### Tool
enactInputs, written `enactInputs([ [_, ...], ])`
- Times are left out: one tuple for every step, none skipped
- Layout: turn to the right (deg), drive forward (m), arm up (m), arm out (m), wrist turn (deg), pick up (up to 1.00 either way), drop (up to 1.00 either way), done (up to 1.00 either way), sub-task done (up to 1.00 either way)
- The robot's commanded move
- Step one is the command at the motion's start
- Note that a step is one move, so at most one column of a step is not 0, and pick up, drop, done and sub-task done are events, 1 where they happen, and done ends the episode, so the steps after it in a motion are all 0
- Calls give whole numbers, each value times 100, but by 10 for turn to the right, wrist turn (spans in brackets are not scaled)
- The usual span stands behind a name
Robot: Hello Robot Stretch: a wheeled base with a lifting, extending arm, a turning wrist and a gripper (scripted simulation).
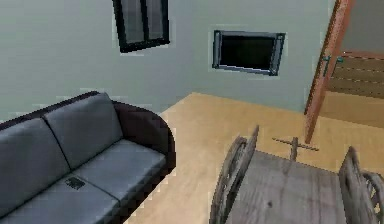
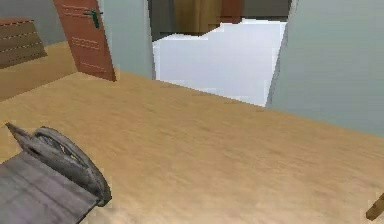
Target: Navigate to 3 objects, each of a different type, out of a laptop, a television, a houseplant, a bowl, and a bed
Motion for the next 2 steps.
enactInputs([
  [-450, 0, 0, 0, 0, 0, 0, 0, 0],
  [-450, 0, 0, 0, 0, 0, 0, 0, 0],
])
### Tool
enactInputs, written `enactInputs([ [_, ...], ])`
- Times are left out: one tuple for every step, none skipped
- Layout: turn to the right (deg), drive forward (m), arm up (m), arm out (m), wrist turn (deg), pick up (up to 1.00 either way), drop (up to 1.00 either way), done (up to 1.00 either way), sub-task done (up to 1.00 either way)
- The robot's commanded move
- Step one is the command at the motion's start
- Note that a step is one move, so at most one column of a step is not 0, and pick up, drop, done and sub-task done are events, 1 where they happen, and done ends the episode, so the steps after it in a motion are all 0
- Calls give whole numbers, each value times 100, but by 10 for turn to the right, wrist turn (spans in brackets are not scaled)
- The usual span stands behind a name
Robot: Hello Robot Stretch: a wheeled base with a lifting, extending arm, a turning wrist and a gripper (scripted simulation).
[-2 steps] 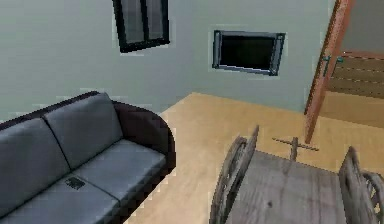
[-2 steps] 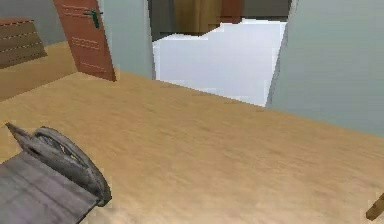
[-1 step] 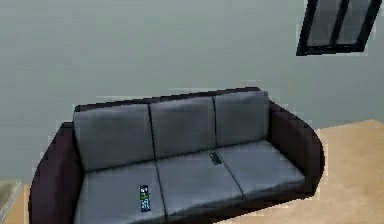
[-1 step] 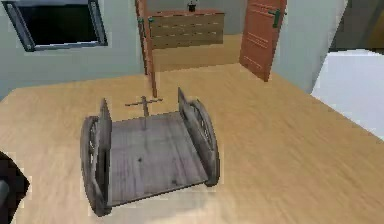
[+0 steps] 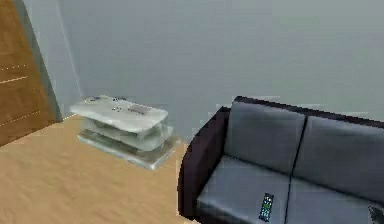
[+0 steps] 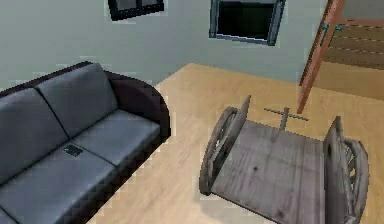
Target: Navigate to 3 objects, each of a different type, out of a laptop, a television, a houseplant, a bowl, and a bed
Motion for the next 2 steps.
enactInputs([
  [-330, 0, 0, 0, 0, 0, 0, 0, 0],
  [0, 65, 0, 0, 0, 0, 0, 0, 0],
])
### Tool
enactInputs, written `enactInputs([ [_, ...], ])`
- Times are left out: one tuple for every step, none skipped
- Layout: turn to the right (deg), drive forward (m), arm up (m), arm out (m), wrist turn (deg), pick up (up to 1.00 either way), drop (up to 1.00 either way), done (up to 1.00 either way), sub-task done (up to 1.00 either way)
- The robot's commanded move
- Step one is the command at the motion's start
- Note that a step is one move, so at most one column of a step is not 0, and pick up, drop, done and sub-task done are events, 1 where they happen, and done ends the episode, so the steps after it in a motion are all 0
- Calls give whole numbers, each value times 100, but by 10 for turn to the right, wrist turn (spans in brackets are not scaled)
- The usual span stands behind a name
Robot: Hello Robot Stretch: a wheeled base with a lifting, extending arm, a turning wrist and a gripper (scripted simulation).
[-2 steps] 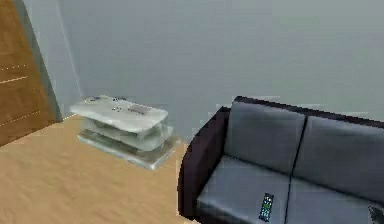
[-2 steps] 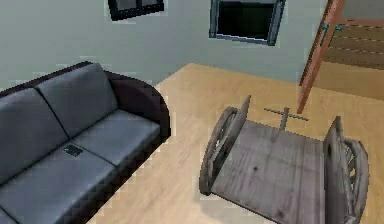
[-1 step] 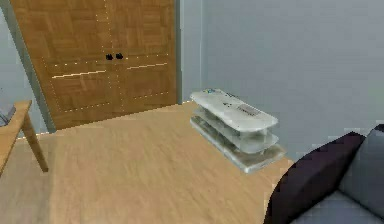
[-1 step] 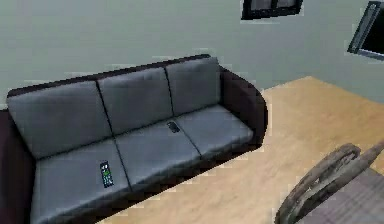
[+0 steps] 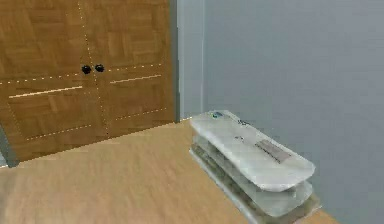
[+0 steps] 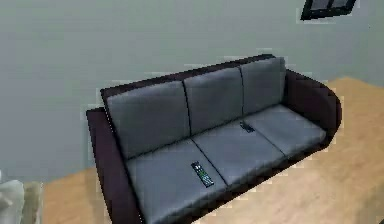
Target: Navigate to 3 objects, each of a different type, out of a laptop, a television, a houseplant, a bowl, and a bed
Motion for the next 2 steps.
enactInputs([
  [-270, 0, 0, 0, 0, 0, 0, 0, 0],
  [0, 100, 0, 0, 0, 0, 0, 0, 0],
])
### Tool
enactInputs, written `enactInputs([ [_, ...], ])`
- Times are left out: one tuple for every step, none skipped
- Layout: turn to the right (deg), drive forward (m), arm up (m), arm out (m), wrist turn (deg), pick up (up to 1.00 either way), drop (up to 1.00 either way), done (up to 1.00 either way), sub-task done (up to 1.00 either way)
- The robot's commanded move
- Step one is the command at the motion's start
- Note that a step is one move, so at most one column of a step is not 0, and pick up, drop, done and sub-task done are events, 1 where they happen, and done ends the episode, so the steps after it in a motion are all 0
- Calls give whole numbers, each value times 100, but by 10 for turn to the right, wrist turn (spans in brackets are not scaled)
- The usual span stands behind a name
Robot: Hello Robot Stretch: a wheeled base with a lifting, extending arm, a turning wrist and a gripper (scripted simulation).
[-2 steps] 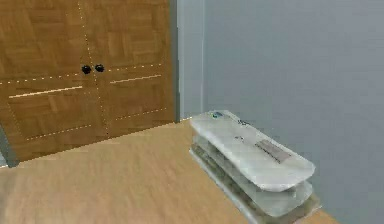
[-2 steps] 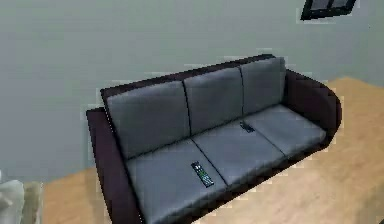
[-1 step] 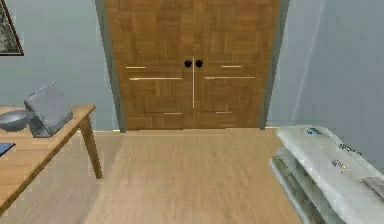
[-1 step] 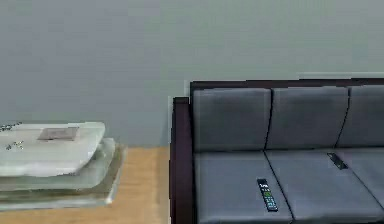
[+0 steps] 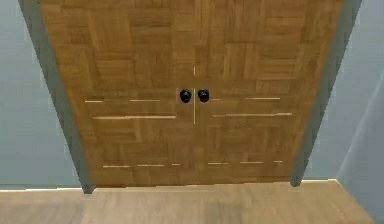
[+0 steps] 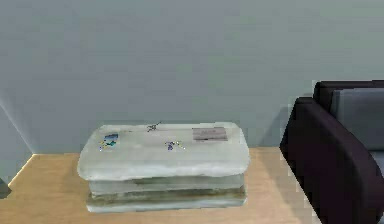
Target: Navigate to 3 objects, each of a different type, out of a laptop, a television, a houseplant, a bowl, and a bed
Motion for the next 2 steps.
enactInputs([
  [-60, 0, 0, 0, 0, 0, 0, 0, 0],
  [0, 65, 0, 0, 0, 0, 0, 0, 0],
])
